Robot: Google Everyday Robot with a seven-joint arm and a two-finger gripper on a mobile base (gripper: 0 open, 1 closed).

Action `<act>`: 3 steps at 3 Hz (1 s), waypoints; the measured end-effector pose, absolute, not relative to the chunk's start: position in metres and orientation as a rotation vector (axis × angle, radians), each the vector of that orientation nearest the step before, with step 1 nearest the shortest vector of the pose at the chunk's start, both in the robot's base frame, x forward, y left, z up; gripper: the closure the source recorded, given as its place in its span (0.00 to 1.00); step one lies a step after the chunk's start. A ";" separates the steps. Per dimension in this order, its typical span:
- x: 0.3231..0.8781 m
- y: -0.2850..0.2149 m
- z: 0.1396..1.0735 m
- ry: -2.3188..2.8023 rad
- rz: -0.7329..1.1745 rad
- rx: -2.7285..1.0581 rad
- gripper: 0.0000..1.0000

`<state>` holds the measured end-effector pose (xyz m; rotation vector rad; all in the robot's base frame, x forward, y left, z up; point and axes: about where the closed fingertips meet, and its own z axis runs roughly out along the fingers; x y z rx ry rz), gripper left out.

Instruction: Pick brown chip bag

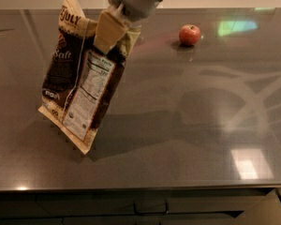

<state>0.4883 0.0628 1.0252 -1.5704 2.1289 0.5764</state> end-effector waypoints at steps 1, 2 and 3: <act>0.494 0.054 1.064 2.044 0.559 -1.577 1.00; 0.504 0.045 1.099 1.971 0.528 -1.554 1.00; 0.504 0.045 1.099 1.971 0.528 -1.554 1.00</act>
Offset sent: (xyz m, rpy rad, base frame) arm 0.0250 -0.0372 0.1034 0.0780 -0.1873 0.0268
